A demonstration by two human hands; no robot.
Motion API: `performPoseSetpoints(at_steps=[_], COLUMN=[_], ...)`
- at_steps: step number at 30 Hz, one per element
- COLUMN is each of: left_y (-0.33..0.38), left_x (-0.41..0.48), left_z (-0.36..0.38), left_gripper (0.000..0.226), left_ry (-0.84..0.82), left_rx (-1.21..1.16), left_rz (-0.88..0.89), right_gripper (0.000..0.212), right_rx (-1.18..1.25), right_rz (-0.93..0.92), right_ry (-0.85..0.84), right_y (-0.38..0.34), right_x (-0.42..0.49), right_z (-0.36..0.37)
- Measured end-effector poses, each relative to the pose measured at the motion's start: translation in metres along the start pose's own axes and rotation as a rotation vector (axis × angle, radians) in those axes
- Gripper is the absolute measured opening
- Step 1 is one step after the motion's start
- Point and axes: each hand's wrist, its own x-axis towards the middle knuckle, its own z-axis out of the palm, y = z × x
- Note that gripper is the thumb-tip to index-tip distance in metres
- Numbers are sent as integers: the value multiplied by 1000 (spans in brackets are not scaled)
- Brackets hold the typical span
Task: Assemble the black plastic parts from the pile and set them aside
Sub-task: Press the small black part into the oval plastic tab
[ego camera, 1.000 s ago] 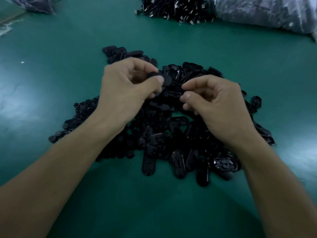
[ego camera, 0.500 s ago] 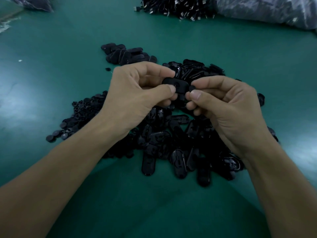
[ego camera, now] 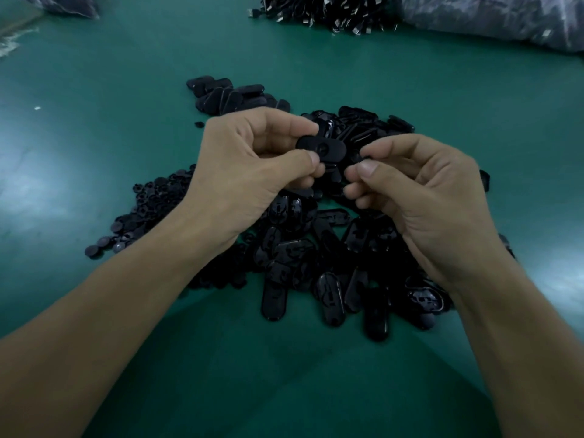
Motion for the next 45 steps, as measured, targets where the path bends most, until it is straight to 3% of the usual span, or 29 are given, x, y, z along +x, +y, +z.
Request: performPoseSetpoints(at_steps=[21, 29, 37, 45], left_y=[4, 3, 3, 3], left_x=[-1, -3, -5, -5], left_z=[0, 2, 3, 5], left_gripper=[20, 23, 24, 24], left_ry=[-31, -43, -55, -59], left_rx=[-49, 27, 61, 104], left_rz=[-5, 0, 0, 25], right_gripper=[13, 10, 19, 30], right_rx=[291, 14, -242, -266], right_rz=[146, -12, -103, -143], right_ry=[24, 22, 43, 116], right_y=[-8, -4, -5, -7], right_x=[-1, -2, -3, -7], right_z=[0, 3, 9, 19])
